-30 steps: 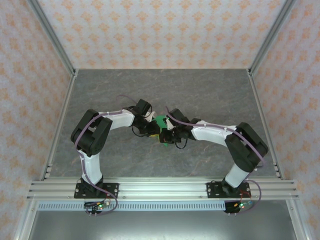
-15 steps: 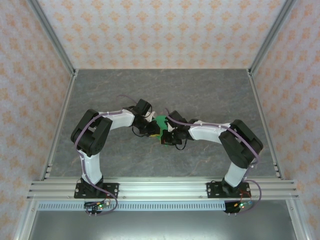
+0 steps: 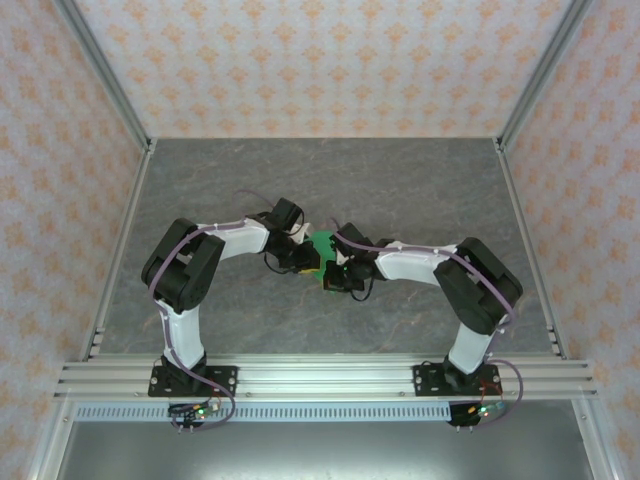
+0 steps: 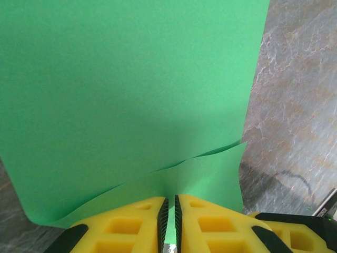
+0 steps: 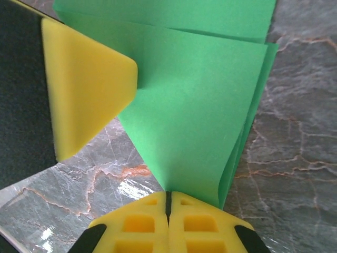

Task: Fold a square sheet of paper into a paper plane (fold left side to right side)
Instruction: Third fold the triangle at the center of the table.

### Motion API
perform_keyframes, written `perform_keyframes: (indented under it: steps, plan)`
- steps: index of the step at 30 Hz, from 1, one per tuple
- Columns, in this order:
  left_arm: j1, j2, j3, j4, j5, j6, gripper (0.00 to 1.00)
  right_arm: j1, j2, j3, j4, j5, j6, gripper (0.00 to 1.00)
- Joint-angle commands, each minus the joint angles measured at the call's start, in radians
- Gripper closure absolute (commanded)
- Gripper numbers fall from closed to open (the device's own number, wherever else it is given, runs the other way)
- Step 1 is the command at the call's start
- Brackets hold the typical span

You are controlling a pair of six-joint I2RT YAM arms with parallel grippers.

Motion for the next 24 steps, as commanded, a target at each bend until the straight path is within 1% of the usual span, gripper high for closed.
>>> perform_keyframes:
  steps: [1, 6, 12, 13, 18, 21, 24]
  plan:
    - [-0.007, 0.047, -0.014, -0.067, -0.085, 0.027, 0.82, -0.021, 0.0, -0.055, -0.035, 0.04, 0.045, 0.97]
    - [-0.007, 0.045, -0.005, -0.068, -0.085, 0.029, 0.82, -0.056, 0.0, -0.125, 0.025, -0.012, 0.084, 0.98]
    - [-0.006, 0.0, 0.024, -0.055, -0.066, 0.01, 0.81, -0.065, 0.031, -0.136, -0.001, -0.014, 0.07, 1.0]
    - [-0.008, -0.038, 0.029, -0.055, -0.065, 0.007, 0.81, -0.064, 0.035, -0.136, -0.001, -0.015, 0.068, 1.0]
    - [-0.006, -0.125, 0.032, -0.065, -0.059, 0.003, 0.8, -0.065, 0.046, -0.134, -0.009, -0.007, 0.06, 1.0]
    - [-0.008, -0.167, 0.003, -0.068, -0.045, -0.001, 0.81, -0.065, 0.046, -0.13, -0.019, 0.002, 0.05, 1.0]
    - [-0.009, -0.188, -0.045, -0.037, -0.015, -0.014, 0.84, -0.065, 0.046, -0.124, -0.023, 0.007, 0.044, 1.0]
